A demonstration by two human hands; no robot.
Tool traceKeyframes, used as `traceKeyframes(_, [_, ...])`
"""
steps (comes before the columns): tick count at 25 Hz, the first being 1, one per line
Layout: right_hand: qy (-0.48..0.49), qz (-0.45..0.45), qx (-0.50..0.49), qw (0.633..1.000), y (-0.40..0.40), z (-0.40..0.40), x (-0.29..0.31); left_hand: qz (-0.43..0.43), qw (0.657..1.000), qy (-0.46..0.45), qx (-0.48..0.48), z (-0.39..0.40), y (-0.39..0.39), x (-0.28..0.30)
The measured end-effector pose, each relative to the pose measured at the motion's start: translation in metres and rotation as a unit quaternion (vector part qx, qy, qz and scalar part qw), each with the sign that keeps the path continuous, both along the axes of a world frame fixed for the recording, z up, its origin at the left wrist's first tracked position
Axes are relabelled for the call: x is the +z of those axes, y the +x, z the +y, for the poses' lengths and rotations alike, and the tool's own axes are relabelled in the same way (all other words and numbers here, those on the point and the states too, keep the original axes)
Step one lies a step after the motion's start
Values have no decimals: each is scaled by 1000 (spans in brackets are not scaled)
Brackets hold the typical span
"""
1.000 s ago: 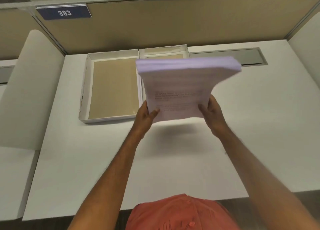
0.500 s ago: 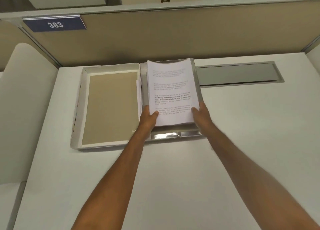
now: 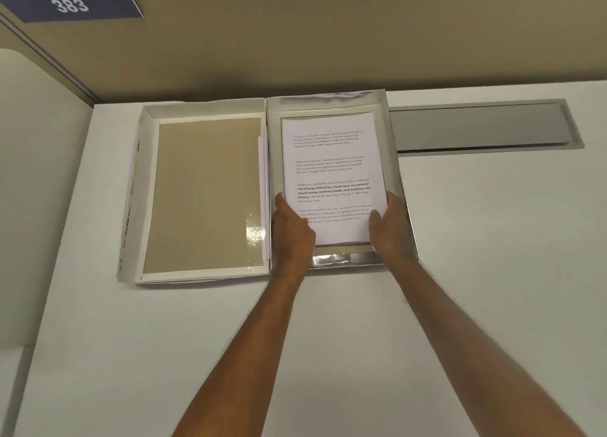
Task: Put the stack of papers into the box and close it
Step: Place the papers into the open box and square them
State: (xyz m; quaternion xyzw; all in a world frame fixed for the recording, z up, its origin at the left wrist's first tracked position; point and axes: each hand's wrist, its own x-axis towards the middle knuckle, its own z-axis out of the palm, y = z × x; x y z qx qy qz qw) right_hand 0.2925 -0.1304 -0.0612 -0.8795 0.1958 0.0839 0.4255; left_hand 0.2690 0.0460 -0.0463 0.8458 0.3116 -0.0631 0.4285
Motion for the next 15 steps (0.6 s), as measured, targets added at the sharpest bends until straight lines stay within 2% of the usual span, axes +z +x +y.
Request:
traceKeyframes(4, [-71,-75,42,994,-14,7,5,16,976,177,-122,-10,-10,3])
traceKeyframes(10, [-194,-59,127,971,-14,8,6,48,945,262,-188,-12,-8,10])
traceKeyframes(13, [-219,-64,135,964,-17,15,15,12,928,303,-216,-6,-12,16])
traceKeyframes(15, [-194,-123,140,963,-25,23,22,-31,933,289,-212,2,-22,19])
